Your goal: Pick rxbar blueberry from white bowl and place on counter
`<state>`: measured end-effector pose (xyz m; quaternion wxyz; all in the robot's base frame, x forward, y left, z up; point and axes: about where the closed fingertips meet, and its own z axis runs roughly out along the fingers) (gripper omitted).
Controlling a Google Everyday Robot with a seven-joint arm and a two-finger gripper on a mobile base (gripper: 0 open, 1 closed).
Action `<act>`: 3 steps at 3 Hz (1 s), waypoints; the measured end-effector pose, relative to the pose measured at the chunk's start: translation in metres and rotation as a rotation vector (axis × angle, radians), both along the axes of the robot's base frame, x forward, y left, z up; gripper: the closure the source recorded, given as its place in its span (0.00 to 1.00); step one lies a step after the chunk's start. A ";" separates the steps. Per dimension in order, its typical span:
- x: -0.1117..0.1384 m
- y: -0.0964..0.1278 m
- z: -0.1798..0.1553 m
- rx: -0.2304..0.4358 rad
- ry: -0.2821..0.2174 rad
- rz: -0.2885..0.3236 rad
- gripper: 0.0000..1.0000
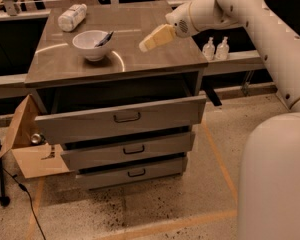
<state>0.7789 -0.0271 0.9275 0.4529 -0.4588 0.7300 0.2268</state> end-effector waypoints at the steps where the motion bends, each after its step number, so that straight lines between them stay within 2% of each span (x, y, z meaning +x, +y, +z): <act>1: -0.003 0.038 0.003 0.082 0.040 0.048 0.00; 2: -0.003 0.038 0.003 0.082 0.040 0.048 0.00; 3: -0.011 0.061 0.001 0.139 0.053 0.089 0.00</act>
Offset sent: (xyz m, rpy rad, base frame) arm -0.0022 0.0304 0.0024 0.0659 0.0304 0.0372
